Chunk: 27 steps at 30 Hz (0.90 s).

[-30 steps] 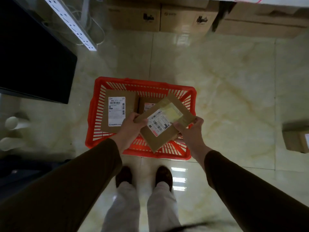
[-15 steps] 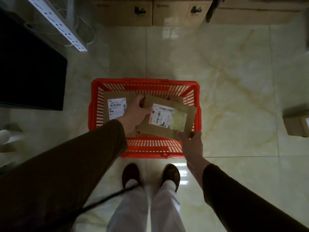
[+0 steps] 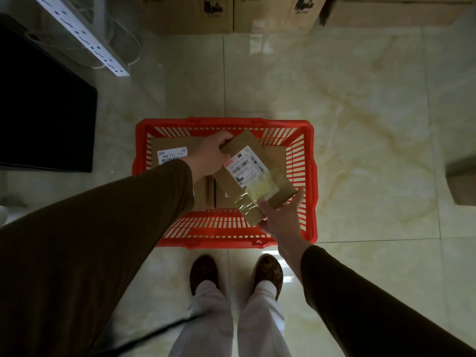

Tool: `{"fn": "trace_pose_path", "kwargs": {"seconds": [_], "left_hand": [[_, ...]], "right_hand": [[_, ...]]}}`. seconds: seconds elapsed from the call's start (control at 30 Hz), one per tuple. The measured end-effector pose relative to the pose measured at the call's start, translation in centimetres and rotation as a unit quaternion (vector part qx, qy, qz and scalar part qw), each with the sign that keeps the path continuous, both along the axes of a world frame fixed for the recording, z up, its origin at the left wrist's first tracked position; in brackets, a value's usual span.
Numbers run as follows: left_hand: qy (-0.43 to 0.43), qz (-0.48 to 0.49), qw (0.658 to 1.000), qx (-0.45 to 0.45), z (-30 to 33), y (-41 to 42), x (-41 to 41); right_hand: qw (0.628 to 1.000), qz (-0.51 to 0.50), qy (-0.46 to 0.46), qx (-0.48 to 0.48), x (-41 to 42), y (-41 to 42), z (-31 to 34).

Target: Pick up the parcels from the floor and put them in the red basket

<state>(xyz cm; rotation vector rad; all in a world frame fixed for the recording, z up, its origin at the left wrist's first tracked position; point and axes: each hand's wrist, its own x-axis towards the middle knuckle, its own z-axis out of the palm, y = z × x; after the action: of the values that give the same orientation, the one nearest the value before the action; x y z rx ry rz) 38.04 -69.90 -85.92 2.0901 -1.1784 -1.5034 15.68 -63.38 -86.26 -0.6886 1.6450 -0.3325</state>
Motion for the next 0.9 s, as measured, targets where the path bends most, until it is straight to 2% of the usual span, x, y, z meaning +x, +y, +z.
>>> {"fn": "trace_pose_path", "kwargs": {"seconds": [0.07, 0.13, 0.2, 0.27, 0.43, 0.6, 0.73, 0.9], "left_hand": [[-0.027, -0.031, 0.999, -0.003, -0.3, -0.5, 0.1], [-0.094, -0.084, 0.992, -0.004, -0.8, -0.8, 0.2], [-0.158, -0.127, 0.979, -0.009, -1.3, -0.9, 0.2], [-0.174, -0.149, 0.973, -0.030, -1.5, -0.7, 0.2], [-0.197, -0.170, 0.964, -0.056, -1.8, 0.6, 0.8], [-0.302, -0.208, 0.930, -0.041, -2.5, 2.3, 1.9], [-0.267, -0.127, 0.955, 0.010, -2.3, 2.7, 2.0], [-0.250, -0.128, 0.960, 0.012, -2.2, 3.1, 2.1]], "right_hand": [[0.999, -0.032, -0.004, 0.026, 0.5, -0.1, 0.0], [0.997, -0.057, -0.009, 0.048, 1.0, -0.1, -0.2], [0.997, -0.057, 0.003, 0.059, 1.2, -0.1, -0.8], [0.997, -0.041, 0.015, 0.070, 1.6, -0.1, -1.3], [0.989, 0.051, 0.082, 0.111, 1.7, -0.5, -2.5], [0.956, 0.225, 0.171, 0.082, 1.1, -1.0, -3.1], [0.937, 0.286, 0.193, 0.047, 1.0, -1.2, -3.1], [0.939, 0.287, 0.188, 0.032, 1.7, -1.0, -3.1]]}}
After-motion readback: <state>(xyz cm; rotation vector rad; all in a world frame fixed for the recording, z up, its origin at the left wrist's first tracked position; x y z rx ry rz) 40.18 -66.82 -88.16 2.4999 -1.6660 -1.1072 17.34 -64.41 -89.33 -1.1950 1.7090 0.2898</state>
